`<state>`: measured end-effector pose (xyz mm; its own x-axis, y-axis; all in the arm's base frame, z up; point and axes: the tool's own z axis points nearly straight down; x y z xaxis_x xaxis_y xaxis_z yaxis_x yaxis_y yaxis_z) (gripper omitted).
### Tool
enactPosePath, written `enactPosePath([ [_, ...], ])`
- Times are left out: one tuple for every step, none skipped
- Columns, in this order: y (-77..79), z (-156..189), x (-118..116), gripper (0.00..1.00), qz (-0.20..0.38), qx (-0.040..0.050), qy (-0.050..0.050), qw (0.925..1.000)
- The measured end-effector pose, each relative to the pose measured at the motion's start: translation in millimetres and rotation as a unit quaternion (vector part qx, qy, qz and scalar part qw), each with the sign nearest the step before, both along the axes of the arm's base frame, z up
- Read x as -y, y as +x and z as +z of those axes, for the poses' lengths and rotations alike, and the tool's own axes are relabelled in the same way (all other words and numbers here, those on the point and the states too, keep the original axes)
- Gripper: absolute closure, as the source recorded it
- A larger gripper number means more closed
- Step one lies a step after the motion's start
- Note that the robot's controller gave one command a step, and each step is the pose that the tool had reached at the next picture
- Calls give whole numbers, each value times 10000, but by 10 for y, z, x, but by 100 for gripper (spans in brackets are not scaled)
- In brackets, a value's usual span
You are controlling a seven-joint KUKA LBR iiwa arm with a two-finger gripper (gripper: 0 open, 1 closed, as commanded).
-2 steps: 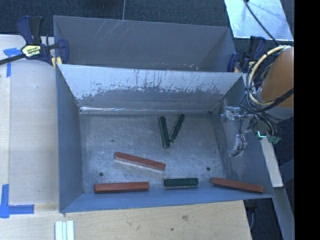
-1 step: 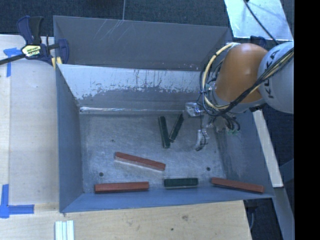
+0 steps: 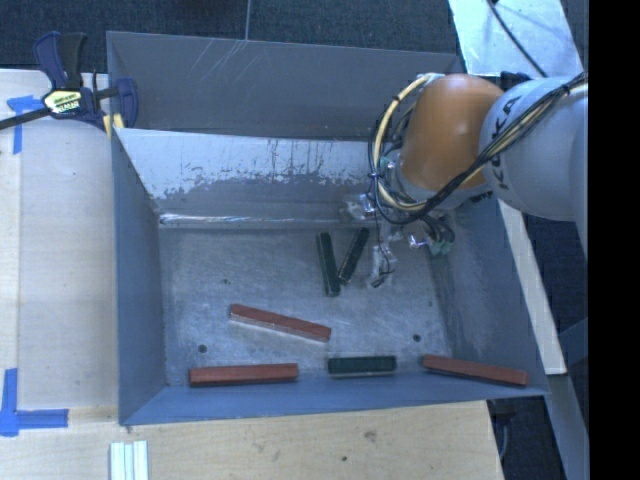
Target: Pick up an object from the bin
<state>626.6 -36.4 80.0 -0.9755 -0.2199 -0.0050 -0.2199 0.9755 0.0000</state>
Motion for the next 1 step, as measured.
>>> enactPosePath([
  [2, 10, 12, 100, 0, 7, -7, 10000],
])
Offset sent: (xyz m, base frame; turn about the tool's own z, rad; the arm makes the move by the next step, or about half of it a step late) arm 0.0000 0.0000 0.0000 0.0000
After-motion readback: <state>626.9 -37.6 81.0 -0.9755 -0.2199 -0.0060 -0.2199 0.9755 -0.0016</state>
